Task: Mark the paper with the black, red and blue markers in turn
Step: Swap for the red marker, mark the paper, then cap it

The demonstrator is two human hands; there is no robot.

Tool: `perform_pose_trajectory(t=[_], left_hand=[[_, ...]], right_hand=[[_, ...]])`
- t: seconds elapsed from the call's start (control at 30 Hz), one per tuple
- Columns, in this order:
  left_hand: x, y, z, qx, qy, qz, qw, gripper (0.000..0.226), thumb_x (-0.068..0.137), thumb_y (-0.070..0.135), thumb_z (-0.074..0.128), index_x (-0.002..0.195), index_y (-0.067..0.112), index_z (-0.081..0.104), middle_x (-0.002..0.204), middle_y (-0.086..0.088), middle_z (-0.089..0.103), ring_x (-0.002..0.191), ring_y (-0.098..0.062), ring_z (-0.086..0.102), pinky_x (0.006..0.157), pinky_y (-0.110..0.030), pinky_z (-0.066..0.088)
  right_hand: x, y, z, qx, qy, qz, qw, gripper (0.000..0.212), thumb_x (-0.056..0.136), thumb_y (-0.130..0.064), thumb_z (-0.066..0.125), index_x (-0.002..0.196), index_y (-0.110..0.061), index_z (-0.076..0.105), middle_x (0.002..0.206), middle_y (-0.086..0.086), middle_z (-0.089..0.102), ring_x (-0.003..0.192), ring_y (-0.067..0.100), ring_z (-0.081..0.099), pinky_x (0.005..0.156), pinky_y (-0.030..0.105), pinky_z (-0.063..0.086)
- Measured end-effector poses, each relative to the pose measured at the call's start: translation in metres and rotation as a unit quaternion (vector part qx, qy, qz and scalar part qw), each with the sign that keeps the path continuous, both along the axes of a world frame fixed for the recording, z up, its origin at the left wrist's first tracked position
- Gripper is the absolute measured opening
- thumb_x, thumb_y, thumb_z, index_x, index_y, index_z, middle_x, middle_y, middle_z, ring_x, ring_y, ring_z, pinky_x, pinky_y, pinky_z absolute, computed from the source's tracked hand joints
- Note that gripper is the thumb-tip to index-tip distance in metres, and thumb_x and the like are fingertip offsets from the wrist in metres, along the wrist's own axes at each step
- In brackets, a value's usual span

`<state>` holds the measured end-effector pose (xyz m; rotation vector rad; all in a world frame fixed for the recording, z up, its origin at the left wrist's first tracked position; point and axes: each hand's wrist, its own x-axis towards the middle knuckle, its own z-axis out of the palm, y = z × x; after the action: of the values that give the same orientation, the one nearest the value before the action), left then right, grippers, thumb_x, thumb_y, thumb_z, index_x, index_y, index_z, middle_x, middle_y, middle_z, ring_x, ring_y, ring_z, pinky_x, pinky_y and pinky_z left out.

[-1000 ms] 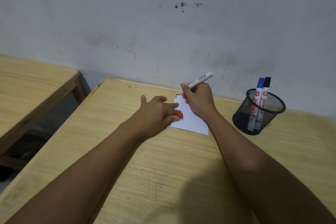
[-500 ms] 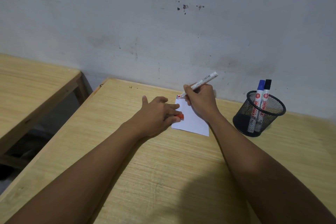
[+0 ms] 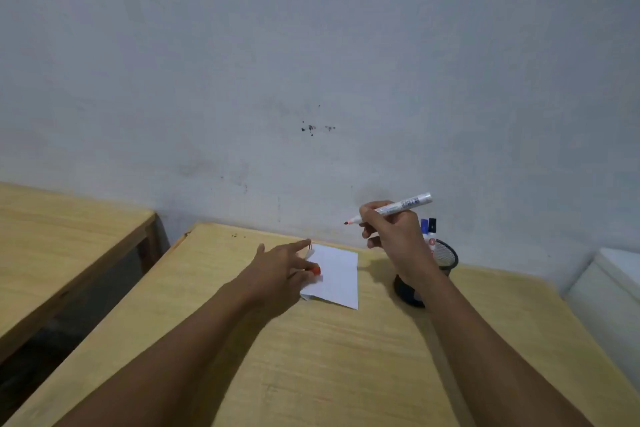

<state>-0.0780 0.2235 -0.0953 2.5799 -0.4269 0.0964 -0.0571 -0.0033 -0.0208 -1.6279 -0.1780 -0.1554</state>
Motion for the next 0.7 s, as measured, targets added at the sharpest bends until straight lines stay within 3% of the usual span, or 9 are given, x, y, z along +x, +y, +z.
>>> perform_pose_trajectory(t=[0.1,0.2,0.33,0.7], left_hand=[[-0.01,-0.014,0.034,0.005,-0.044,-0.01,0.999,0.027,0.097,0.049,0.047,0.115,0.045,0.067,0.157,0.016,0.032,0.137,-0.009,0.039,0.114,-0.063,0.016],[-0.025,-0.032,0.078,-0.033,-0.101,-0.02,0.994,0.029,0.096,0.053,0.047,0.113,0.045,0.069,0.153,0.014,0.041,0.125,-0.011,0.053,0.109,-0.058,0.03],[-0.049,-0.058,0.132,-0.071,-0.16,-0.048,0.983,0.026,0.095,0.047,0.053,0.114,0.041,0.07,0.147,0.008,0.05,0.128,-0.014,0.052,0.108,-0.053,0.036],[-0.098,-0.118,0.208,-0.091,-0.24,-0.098,0.962,0.026,0.094,0.038,0.06,0.111,0.024,0.074,0.103,0.001,0.077,0.091,-0.013,0.068,0.084,-0.041,0.054]], right_hand=[[-0.023,-0.019,0.023,0.011,-0.017,-0.02,1.0,0.006,0.095,-0.012,0.069,0.092,-0.007,0.071,0.081,0.011,0.071,0.064,0.017,0.061,0.055,0.03,0.052],[-0.047,-0.031,0.045,0.012,-0.04,-0.025,0.999,0.011,0.094,-0.015,0.07,0.09,-0.006,0.073,0.081,0.009,0.073,0.065,0.018,0.061,0.055,0.03,0.05],[-0.08,-0.042,0.078,0.01,-0.086,-0.039,0.996,0.016,0.094,-0.019,0.071,0.091,-0.004,0.074,0.076,0.004,0.073,0.062,0.014,0.061,0.055,0.028,0.05],[-0.14,-0.081,0.132,-0.042,-0.155,-0.031,0.987,0.021,0.094,-0.026,0.071,0.09,-0.007,0.078,0.077,-0.001,0.074,0.065,0.01,0.062,0.06,0.027,0.05]])
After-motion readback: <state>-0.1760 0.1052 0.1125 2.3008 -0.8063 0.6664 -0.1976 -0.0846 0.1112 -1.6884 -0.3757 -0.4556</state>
